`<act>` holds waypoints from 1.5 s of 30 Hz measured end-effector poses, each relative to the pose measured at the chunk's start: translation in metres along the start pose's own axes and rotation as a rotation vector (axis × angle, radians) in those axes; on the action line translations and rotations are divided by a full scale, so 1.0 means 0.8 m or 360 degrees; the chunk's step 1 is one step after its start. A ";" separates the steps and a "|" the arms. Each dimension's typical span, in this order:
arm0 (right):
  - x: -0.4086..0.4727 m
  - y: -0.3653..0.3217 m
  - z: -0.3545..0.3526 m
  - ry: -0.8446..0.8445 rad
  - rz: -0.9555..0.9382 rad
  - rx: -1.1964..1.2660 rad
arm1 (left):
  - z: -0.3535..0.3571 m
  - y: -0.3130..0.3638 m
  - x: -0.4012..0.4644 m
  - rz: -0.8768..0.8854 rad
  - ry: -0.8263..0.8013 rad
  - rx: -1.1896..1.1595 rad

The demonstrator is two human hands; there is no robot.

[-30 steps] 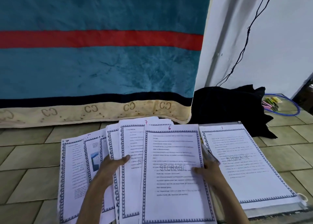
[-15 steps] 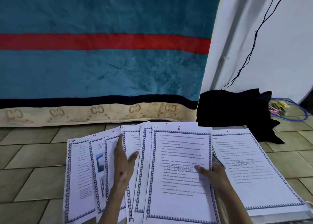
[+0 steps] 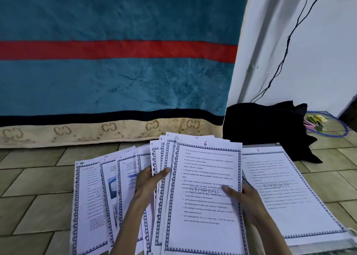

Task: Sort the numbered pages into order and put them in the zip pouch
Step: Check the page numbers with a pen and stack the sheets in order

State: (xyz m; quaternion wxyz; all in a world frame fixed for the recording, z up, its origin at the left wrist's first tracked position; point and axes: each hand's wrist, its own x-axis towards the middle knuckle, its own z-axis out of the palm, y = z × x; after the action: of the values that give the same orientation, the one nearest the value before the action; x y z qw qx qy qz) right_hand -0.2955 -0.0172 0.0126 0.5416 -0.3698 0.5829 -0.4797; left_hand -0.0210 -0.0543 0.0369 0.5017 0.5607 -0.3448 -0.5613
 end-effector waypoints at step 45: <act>-0.015 -0.013 -0.056 -0.0113 -0.0009 -0.0071 | 0.013 0.018 0.000 -0.0208 -0.0170 -0.0145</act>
State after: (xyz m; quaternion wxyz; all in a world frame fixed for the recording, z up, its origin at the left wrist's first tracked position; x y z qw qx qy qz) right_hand -0.3391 -0.0016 0.0235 0.5522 -0.4005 0.5727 -0.4547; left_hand -0.0287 -0.0602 0.0518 0.4698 0.5279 -0.3079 -0.6370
